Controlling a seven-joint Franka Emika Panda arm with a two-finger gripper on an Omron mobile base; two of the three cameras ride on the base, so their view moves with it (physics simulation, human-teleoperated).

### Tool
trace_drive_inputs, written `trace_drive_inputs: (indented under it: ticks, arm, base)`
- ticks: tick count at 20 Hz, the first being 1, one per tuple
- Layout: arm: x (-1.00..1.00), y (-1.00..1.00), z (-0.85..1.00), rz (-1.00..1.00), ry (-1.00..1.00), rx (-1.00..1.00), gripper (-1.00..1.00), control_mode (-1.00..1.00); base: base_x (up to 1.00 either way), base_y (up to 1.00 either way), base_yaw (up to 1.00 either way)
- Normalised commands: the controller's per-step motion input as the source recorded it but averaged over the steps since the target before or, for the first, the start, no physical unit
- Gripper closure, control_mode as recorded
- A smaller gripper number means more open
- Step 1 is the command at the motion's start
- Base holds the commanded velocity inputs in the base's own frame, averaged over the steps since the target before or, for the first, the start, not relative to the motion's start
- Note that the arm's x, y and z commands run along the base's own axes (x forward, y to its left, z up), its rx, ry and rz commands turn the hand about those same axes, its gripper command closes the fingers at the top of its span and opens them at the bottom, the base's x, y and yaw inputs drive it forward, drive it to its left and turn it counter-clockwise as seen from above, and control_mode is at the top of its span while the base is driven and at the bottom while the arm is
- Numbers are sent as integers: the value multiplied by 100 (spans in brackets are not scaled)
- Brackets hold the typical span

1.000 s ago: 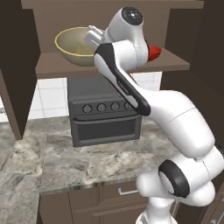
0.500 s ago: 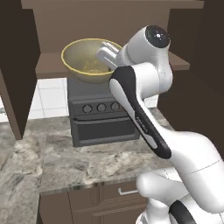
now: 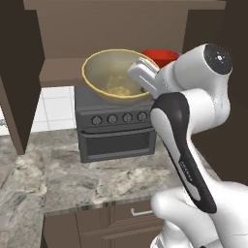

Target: Take the smaller bowl and place it next to the appetizer plate on the dining counter , and place the larger bowl next to the plate with cooked food.

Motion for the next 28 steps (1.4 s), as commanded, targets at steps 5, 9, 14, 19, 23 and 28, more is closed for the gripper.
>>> trace_drive_inputs:
  ticks: [5, 9, 14, 19, 23, 28]
  arm:
    - [-23, -21, 0, -5, 0, 1, 100, -100]
    - [-16, -38, -1, -3, 0, 0, 100, -100]
    - [-25, -34, 0, 0, 0, 0, 100, -100]
    - [-7, -4, 0, 0, 0, 0, 100, 100]
    - [0, 0, 0, 0, 0, 0, 100, 100]
    - [0, 0, 0, 0, 0, 0, 100, 100]
  base:
    - [0, 0, 0]
    - [0, 0, 0]
    - [0, 0, 0]
    - [-27, -1, 0]
    - [-72, 0, 0]
    - [-92, -1, -1]
